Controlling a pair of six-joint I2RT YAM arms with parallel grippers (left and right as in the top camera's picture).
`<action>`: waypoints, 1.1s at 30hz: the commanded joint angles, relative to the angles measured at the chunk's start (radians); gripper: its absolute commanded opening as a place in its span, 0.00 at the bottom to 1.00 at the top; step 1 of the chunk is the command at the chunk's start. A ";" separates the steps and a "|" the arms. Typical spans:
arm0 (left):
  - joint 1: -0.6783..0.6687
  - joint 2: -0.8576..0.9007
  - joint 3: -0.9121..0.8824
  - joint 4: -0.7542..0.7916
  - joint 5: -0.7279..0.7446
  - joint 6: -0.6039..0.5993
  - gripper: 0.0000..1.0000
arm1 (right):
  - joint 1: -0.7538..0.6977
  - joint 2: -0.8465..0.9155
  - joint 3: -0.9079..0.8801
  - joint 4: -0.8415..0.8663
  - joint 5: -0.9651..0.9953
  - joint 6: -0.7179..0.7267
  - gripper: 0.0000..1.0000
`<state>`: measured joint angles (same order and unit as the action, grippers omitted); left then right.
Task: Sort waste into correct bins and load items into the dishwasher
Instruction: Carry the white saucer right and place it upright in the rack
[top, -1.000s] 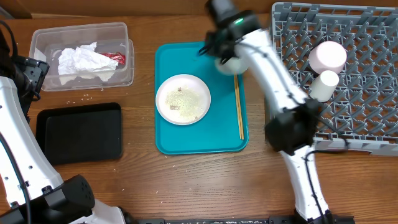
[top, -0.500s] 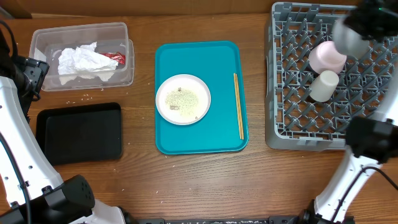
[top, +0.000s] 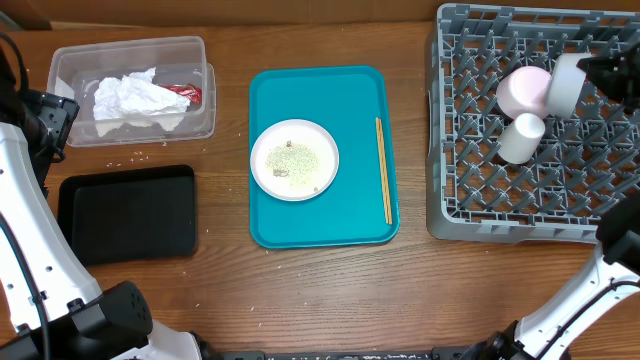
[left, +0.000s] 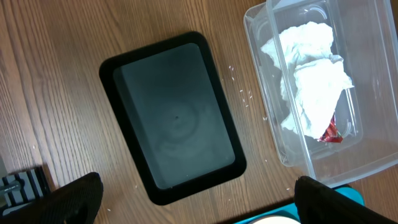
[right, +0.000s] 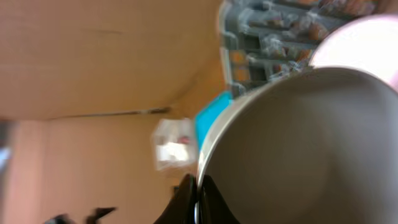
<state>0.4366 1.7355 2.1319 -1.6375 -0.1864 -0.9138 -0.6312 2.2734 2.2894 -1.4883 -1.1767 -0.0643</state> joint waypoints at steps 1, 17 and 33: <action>0.002 0.006 -0.005 0.000 -0.004 0.009 1.00 | -0.062 0.001 -0.103 0.052 -0.260 -0.030 0.04; 0.002 0.006 -0.005 0.000 -0.004 0.009 1.00 | -0.127 0.024 -0.290 0.201 -0.190 0.016 0.04; 0.002 0.006 -0.005 0.000 -0.004 0.009 1.00 | -0.195 -0.023 -0.238 0.174 0.406 0.227 0.43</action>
<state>0.4366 1.7355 2.1319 -1.6379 -0.1864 -0.9138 -0.8059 2.2940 2.0071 -1.2964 -1.0363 0.0566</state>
